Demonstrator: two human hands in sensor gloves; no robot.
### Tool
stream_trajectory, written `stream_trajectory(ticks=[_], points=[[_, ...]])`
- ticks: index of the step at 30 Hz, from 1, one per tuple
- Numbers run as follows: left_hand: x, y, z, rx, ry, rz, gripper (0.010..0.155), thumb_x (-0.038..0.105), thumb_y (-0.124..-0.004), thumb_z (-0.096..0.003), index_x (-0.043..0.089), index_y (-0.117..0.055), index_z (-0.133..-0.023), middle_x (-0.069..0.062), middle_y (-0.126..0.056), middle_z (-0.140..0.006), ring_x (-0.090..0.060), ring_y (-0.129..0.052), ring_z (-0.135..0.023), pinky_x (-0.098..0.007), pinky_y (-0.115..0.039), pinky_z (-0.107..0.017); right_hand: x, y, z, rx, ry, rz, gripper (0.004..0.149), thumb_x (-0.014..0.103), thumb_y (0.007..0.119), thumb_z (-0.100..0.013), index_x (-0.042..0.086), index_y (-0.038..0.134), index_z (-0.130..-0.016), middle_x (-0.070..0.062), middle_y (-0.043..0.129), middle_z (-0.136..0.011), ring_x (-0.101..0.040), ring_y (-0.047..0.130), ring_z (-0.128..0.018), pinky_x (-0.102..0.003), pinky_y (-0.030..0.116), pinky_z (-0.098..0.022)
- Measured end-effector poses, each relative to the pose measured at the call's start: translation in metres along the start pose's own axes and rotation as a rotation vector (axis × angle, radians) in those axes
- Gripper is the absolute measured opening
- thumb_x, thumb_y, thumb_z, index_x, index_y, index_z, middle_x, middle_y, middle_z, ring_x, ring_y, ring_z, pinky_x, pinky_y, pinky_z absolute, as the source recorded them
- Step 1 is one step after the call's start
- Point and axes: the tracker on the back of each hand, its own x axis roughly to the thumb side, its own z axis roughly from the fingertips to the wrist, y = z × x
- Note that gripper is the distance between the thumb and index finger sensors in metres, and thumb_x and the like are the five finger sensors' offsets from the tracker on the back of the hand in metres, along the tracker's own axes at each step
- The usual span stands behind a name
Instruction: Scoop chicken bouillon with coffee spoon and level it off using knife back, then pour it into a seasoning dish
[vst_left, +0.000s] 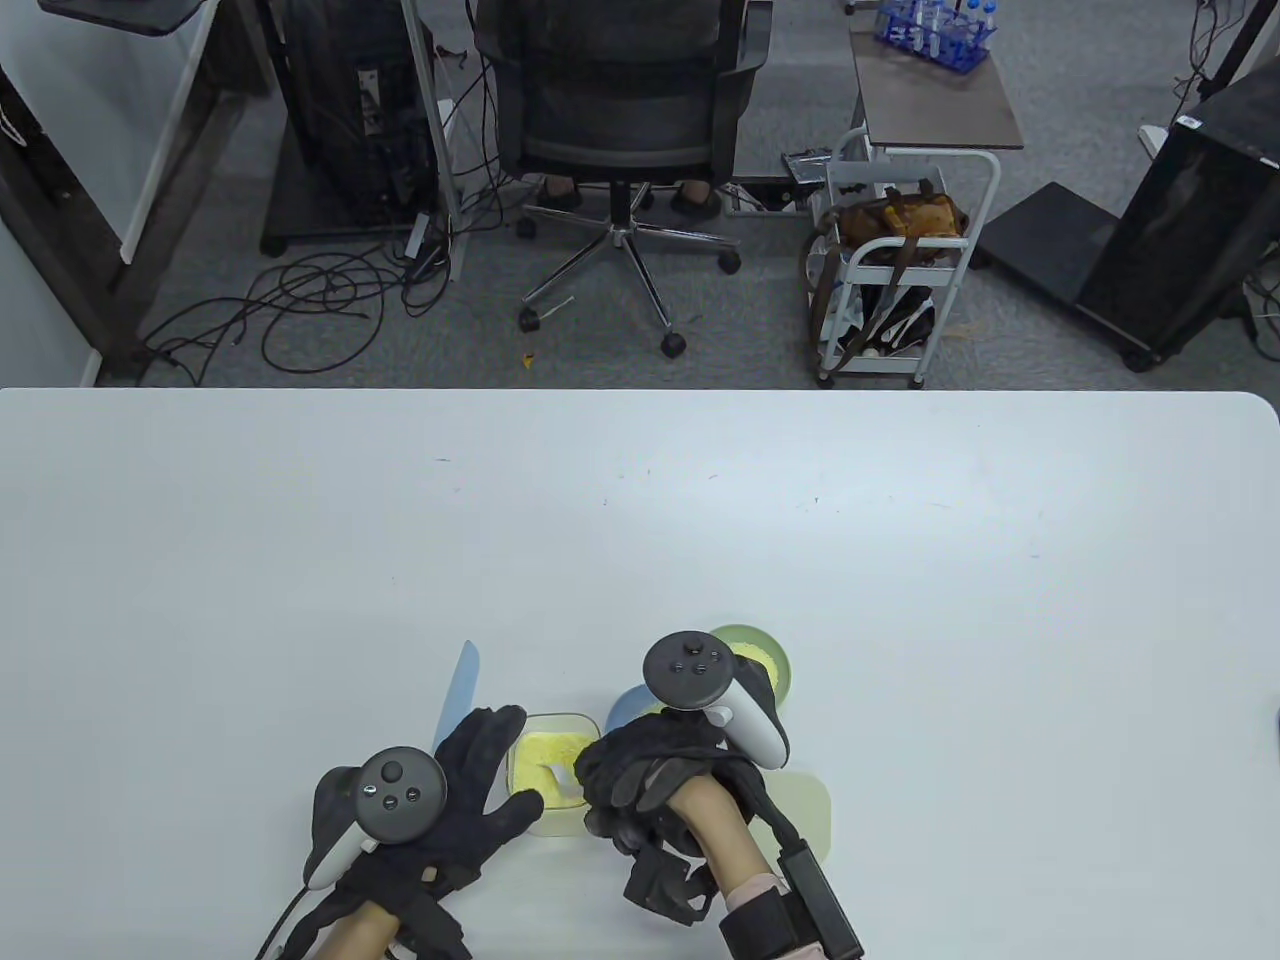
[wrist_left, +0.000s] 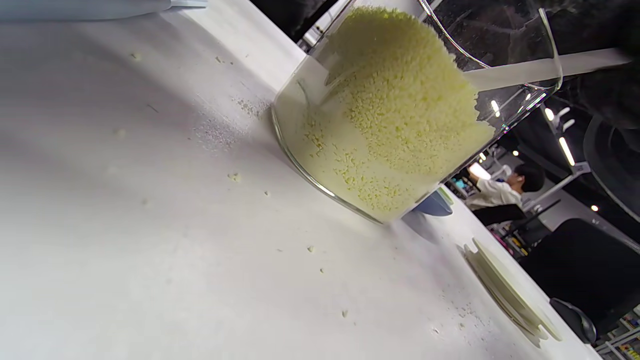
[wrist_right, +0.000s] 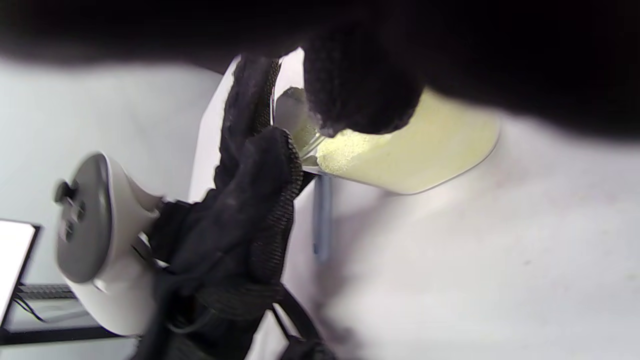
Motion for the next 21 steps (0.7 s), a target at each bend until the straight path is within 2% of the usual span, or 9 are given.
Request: stream_trajectory(ticks=[6, 15, 19, 21], points=[[0.000, 0.001, 0.000, -0.005, 0.005, -0.001, 0.087, 0.074, -0.060, -0.0434, 0.040, -0.018, -0.111, -0.021, -0.026, -0.119, -0.047, -0.034, -0.111, -0.062, -0.040, -0.075, -0.028, -0.002, 0.005, -0.048, -0.067, -0.263, 0.039, 0.007, 0.075, -0.039, -0.012, 0.071, -0.072, -0.037, 0.090, -0.033, 0.001, 0.094, 0.009, -0.030, 0.091, 0.008], [0.000, 0.005, 0.000, -0.025, 0.021, -0.004, 0.086, 0.073, -0.062, -0.0432, 0.041, -0.020, -0.111, -0.021, -0.027, -0.119, -0.047, -0.034, -0.111, -0.062, -0.043, -0.075, -0.046, -0.017, 0.018, -0.081, -0.121, -0.377, 0.041, 0.008, 0.075, -0.039, -0.014, 0.069, -0.073, -0.035, 0.090, -0.033, 0.001, 0.094, 0.009, -0.030, 0.091, 0.007], [-0.001, 0.016, 0.004, -0.015, 0.013, -0.003, 0.088, 0.074, -0.062, -0.0427, 0.037, -0.026, -0.113, -0.023, -0.032, -0.119, -0.048, -0.040, -0.110, -0.061, -0.048, -0.073, -0.048, -0.025, 0.028, -0.096, -0.164, -0.421, 0.041, 0.008, 0.075, -0.039, -0.014, 0.069, -0.073, -0.035, 0.090, -0.033, 0.001, 0.094, 0.009, -0.030, 0.091, 0.007], [-0.003, 0.025, 0.006, 0.016, -0.012, 0.078, 0.089, 0.074, -0.063, -0.0420, 0.033, -0.029, -0.113, -0.023, -0.037, -0.118, -0.048, -0.044, -0.109, -0.061, -0.049, -0.073, -0.048, -0.029, 0.031, -0.092, -0.180, -0.420, 0.041, 0.008, 0.075, -0.039, -0.014, 0.069, -0.073, -0.035, 0.091, -0.033, 0.001, 0.094, 0.009, -0.030, 0.091, 0.007]])
